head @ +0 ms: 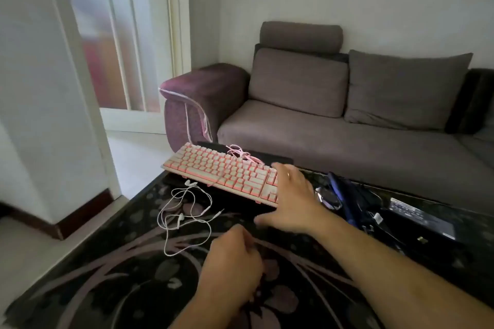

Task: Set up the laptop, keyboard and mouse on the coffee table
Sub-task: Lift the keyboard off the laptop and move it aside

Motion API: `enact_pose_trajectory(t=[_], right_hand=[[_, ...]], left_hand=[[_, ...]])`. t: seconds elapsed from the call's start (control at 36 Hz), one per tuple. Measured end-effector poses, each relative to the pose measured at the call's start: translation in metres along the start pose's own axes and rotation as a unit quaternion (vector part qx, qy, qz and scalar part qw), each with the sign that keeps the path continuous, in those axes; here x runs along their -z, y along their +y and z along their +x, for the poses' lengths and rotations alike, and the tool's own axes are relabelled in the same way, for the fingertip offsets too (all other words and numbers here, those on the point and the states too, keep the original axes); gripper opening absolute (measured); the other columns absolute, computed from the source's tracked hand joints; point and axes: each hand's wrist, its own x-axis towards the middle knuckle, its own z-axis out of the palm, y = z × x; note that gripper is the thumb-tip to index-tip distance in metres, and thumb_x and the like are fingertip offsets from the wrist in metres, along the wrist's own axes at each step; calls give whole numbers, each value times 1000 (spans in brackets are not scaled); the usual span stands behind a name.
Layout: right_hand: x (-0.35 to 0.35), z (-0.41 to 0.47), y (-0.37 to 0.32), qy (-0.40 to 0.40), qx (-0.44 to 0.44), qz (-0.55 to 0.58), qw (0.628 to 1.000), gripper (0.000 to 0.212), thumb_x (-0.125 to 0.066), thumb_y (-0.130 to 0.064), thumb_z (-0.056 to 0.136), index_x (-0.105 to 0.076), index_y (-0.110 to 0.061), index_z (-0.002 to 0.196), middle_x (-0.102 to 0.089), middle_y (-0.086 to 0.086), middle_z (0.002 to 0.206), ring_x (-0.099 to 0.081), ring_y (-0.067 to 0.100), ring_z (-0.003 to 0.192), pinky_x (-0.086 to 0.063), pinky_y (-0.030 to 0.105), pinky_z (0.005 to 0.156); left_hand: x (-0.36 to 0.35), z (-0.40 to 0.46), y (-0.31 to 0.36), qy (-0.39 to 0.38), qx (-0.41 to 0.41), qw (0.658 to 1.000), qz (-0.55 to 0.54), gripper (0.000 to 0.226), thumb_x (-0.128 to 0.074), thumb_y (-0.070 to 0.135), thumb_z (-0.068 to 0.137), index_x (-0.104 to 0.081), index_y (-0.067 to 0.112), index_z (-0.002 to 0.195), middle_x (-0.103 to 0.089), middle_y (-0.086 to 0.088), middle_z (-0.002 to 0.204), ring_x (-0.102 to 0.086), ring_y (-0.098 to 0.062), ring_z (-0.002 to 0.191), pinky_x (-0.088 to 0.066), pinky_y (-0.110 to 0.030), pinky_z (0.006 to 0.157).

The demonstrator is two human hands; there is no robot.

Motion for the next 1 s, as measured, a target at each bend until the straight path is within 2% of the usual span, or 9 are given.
enact_pose_trajectory(t=[0.11, 0.25, 0.33, 0.47, 0.56, 0.61, 0.72, 0.86, 1.0], right_hand=[[-6, 76, -6, -60, -19, -94, 994, 156, -86, -78, 51, 8, -30, 165, -1, 8, 175, 0, 31, 162, -5, 52, 130], [-28, 113, -9, -131, -63, -107, 984, 131, -84, -74, 48, -19, -37, 156, -45, 7, 148, -44, 31, 136, -40, 49, 112], [-35, 105, -12, -117, -53, -115, 985, 118, -81, -79, 46, -30, -35, 143, -48, 5, 133, -48, 26, 120, -48, 47, 101], [-38, 55, -24, -92, -64, -88, 990, 121, -79, -84, 48, -31, -29, 143, -43, 5, 132, -45, 24, 118, -49, 47, 100], [-36, 21, -39, -88, -67, -72, 991, 122, -78, -85, 45, -32, -29, 143, -44, 5, 134, -46, 26, 121, -47, 47, 103], [-34, -3, -52, -94, -79, -57, 991, 121, -78, -85, 45, -33, -29, 143, -45, 6, 134, -45, 27, 122, -46, 46, 102], [-36, -57, -83, -75, -70, -32, 994, 118, -75, -86, 41, -35, -32, 138, -44, 4, 128, -44, 27, 121, -42, 43, 101], [-57, -123, -134, -93, -108, 84, 986, 127, -77, -82, 42, -21, -37, 147, -34, -1, 135, -33, 25, 131, -37, 46, 113], [-82, -153, -172, -112, -124, 149, 975, 136, -77, -79, 46, -5, -41, 154, -25, -1, 146, -23, 25, 140, -26, 52, 121]], left_hand=[[2, 21, -13, 30, 9, 999, -30, 16, -53, 19, 85, -64, 25, 94, -68, 6, 93, -65, -10, 89, -55, -29, 82], [6, 38, -31, 45, 31, 997, -49, 15, -51, 19, 87, -60, 27, 95, -66, 8, 98, -63, -10, 90, -52, -28, 76], [14, 45, -39, 62, 43, 995, -67, 16, -54, 18, 93, -62, 27, 104, -67, 8, 104, -62, -9, 91, -48, -25, 71], [20, 51, -47, 75, 83, 983, -145, 28, -49, 26, 104, -56, 21, 131, -65, 8, 98, -62, -6, 79, -42, -22, 55], [24, 50, -51, 57, 126, 954, -267, 41, -51, 40, 103, -53, 18, 138, -73, 0, 102, -73, -16, 86, -61, -39, 76], [28, 50, -56, 46, 151, 919, -362, 46, -56, 46, 100, -57, 18, 136, -77, -1, 108, -77, -21, 94, -63, -47, 89], [57, 39, -56, 89, 195, 866, -452, 28, -55, 33, 105, -63, 15, 125, -78, -7, 104, -77, -26, 94, -61, -47, 91], [100, 15, -73, 136, 251, 880, -379, 29, -59, 25, 103, -54, 15, 131, -74, -10, 104, -73, -28, 90, -55, -40, 67], [130, -14, -92, 156, 252, 920, -258, 23, -57, 29, 104, -51, 11, 116, -71, -14, 94, -70, -30, 82, -56, -43, 67]])
